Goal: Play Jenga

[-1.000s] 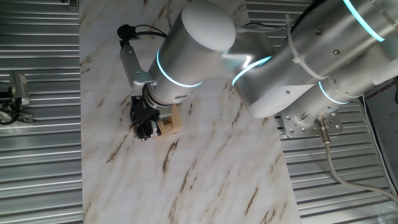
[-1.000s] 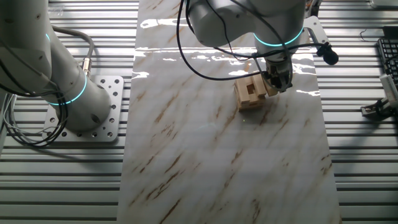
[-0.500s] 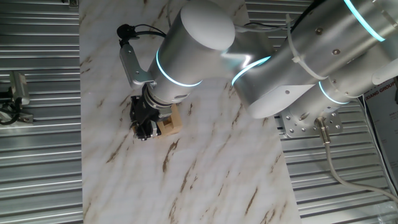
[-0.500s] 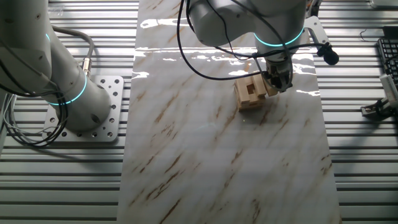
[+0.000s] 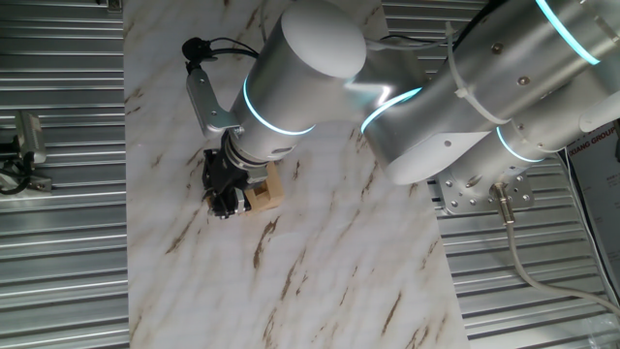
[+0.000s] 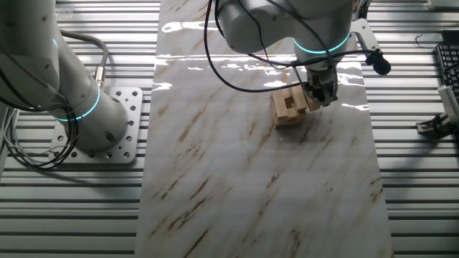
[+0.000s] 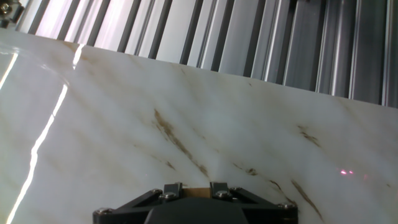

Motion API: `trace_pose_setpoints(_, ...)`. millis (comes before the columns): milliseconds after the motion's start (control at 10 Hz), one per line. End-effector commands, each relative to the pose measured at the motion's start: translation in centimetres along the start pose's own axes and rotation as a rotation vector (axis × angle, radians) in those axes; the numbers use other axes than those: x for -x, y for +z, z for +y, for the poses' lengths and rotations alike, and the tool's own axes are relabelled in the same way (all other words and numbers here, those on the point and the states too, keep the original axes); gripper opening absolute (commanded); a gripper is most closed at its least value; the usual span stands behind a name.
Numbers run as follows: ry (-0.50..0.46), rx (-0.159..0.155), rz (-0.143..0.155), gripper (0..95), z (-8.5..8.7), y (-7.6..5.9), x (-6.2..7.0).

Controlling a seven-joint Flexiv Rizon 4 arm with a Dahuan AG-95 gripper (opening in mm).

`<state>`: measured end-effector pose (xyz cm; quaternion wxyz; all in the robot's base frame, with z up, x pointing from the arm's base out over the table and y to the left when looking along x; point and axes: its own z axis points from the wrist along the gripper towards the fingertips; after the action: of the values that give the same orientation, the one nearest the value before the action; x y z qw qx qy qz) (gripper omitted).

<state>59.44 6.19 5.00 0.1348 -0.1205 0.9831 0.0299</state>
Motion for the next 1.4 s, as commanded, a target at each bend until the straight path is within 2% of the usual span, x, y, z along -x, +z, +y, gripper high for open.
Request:
trace_pose_setpoints(100, 0.000, 0.000, -0.007, 0.0, 0.00, 0.00, 0.04)
trace_pose_setpoints(1400, -0.007, -0.003, 0.003, 0.0, -0.03, 0.03, -0.43)
